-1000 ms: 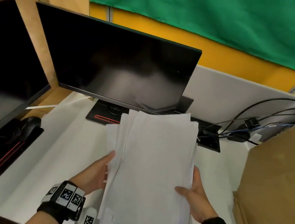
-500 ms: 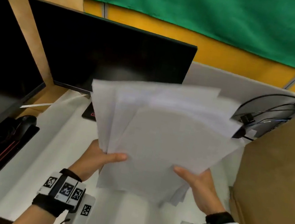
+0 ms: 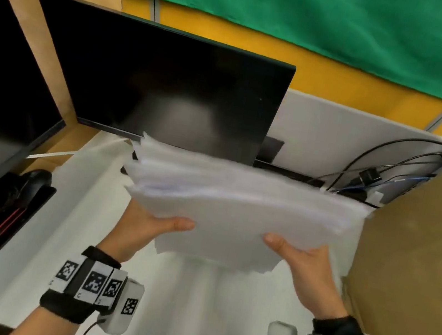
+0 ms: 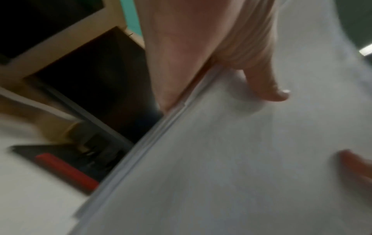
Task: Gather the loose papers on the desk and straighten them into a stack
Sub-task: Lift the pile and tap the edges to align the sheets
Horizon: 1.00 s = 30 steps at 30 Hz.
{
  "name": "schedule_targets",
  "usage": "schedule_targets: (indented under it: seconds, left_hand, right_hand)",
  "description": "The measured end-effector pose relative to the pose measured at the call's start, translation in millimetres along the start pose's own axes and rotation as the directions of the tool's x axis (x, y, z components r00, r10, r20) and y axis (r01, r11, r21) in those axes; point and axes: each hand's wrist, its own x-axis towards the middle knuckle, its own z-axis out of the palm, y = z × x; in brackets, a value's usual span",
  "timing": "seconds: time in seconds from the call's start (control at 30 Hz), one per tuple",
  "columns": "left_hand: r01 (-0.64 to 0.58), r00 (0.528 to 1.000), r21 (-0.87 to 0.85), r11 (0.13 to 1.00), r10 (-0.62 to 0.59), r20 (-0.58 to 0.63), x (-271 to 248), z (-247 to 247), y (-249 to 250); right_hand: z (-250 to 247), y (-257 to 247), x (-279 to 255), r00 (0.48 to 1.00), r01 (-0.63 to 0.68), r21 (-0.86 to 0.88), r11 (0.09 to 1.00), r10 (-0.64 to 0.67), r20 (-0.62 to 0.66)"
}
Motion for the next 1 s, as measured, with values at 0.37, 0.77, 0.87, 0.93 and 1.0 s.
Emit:
schedule_targets:
  seconds: [0.37, 0.77, 0.87, 0.93, 1.0]
  left_hand:
    - [-0.217, 0.967, 0.001, 0.976, 0.215, -0.14, 11.1, 17.5, 38.7]
    - [-0.01, 0.973, -0.038, 0.999, 0.001, -0.229, 9.7, 17.5, -19.3]
    - [-0.116, 0.949, -0.077, 0.99, 0.088, -0.301, 5.3, 29.1, -0.3]
    - [-0.2, 0.925, -0.108, 0.974, 0.152, -0.348, 2.6, 36.9, 15.7]
    - [-0.275, 0.898, -0.142, 0.951, 0.201, -0.391, 0.7, 44.9, 32.1]
  right_hand:
    - [11.1, -28.4, 17.4, 0.985, 0.149, -0.019, 0.989, -0.15, -0.081]
    - [16.7, 39.1, 10.6, 0.996, -0.066, 0.008, 0.998, 0.067, -0.064]
    - [21.3, 23.7, 12.9, 0.991, 0.004, 0.081, 0.997, 0.007, -0.135]
    - [25.4, 11.3, 12.9, 0.981, 0.086, 0.126, 0.988, -0.062, -0.185]
    - [30.0, -2.9, 13.0, 0.965, 0.164, 0.13, 0.978, -0.131, -0.228]
